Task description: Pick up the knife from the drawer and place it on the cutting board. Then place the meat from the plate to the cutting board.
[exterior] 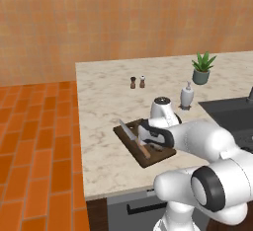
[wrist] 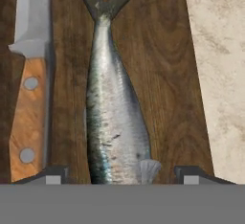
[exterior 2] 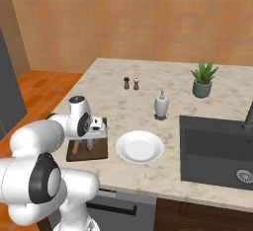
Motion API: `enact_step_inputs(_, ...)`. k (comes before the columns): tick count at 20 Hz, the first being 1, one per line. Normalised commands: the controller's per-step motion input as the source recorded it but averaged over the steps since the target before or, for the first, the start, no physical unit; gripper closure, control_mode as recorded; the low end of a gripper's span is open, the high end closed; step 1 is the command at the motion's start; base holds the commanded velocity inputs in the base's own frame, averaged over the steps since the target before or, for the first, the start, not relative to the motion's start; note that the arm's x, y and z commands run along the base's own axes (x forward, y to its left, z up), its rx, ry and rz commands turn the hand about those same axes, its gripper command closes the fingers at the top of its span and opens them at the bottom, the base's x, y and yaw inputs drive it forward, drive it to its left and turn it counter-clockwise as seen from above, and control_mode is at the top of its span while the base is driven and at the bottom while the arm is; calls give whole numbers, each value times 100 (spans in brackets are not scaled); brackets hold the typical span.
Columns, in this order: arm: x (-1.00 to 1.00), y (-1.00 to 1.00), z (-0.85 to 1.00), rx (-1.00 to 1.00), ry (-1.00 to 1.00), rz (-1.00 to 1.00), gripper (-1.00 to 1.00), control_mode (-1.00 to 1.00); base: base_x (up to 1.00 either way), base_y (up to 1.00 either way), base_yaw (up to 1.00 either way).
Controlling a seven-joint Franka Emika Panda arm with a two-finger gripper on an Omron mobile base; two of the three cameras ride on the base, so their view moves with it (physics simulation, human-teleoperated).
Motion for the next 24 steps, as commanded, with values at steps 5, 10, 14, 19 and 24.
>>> enact_step_inputs(5, 0, 0, 47, 0, 0, -3, -100, -100, 0, 0, 0)
enact_step_inputs(10, -35, 20, 100, -3, 0, -5, -100, -100, 0, 0, 0)
enact_step_inputs(14, -62, 20, 100, 0, -13, 0, -100, -100, 0, 0, 0)
enact_step_inputs(19, -78, 3, 100, 0, -22, 0, -100, -100, 0, 0, 0)
enact_step_inputs(24, -88, 5, 98, 0, -39, 0, -100, -100, 0, 0, 0)
